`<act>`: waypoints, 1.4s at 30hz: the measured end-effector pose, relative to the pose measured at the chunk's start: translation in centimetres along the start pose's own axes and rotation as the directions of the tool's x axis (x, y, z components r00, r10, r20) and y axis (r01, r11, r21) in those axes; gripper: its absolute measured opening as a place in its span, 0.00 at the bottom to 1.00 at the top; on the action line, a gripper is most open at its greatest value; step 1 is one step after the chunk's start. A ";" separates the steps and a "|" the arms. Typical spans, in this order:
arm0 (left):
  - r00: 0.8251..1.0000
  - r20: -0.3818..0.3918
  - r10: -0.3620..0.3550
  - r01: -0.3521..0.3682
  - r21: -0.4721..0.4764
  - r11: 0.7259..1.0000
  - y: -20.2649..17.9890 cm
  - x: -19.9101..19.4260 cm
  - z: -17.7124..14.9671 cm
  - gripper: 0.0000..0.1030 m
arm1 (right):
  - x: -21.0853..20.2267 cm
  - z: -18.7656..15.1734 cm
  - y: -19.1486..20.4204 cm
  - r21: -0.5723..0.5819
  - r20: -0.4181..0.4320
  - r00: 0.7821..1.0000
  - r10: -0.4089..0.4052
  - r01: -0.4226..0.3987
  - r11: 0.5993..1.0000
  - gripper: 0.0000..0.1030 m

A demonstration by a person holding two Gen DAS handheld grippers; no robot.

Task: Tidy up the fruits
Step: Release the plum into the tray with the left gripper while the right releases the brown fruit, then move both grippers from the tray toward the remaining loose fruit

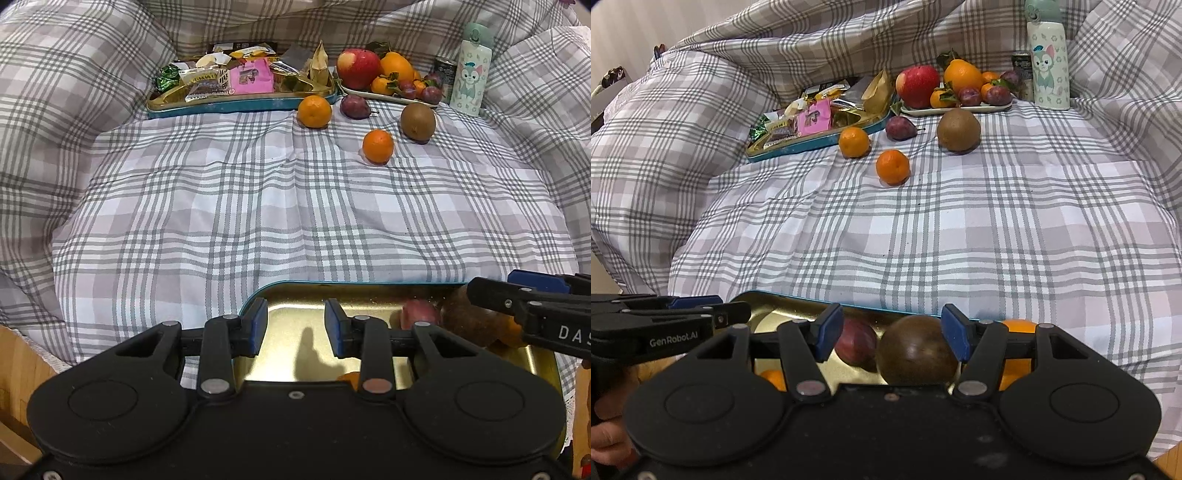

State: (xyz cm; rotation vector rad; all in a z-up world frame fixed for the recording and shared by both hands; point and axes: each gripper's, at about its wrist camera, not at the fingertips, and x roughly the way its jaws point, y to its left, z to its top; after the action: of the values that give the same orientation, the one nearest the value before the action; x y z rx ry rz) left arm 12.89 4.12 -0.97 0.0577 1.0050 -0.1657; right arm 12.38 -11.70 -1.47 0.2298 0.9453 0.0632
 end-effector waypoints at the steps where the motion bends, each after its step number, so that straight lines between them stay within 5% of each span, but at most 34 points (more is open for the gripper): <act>1: 1.000 0.000 0.004 -0.004 0.002 1.000 -0.2 -0.1 0.1 0.42 | -0.2 0.0 -0.1 0.003 0.002 1.000 0.002 -0.002 1.000 0.61; 15: 0.999 0.036 0.023 -0.026 0.077 0.997 -3.5 -0.8 3.0 0.42 | -1.6 1.6 -2.7 0.017 0.065 0.997 -0.031 0.030 0.999 0.61; 31: 0.997 0.074 -0.025 0.022 0.040 0.999 -5.2 1.0 9.0 0.42 | -0.2 6.5 -4.4 0.015 0.121 0.990 -0.070 0.069 0.998 0.61; 42: 1.000 0.011 0.001 -0.001 0.025 1.000 -5.0 4.8 10.7 0.42 | 2.8 8.7 -5.3 0.011 0.099 0.993 -0.063 0.063 0.998 0.61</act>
State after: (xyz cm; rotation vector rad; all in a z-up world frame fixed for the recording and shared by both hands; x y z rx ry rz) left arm 23.46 -2.66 0.85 0.0798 0.9917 -0.1777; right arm 20.80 -17.86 0.05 0.2081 0.8536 -0.0099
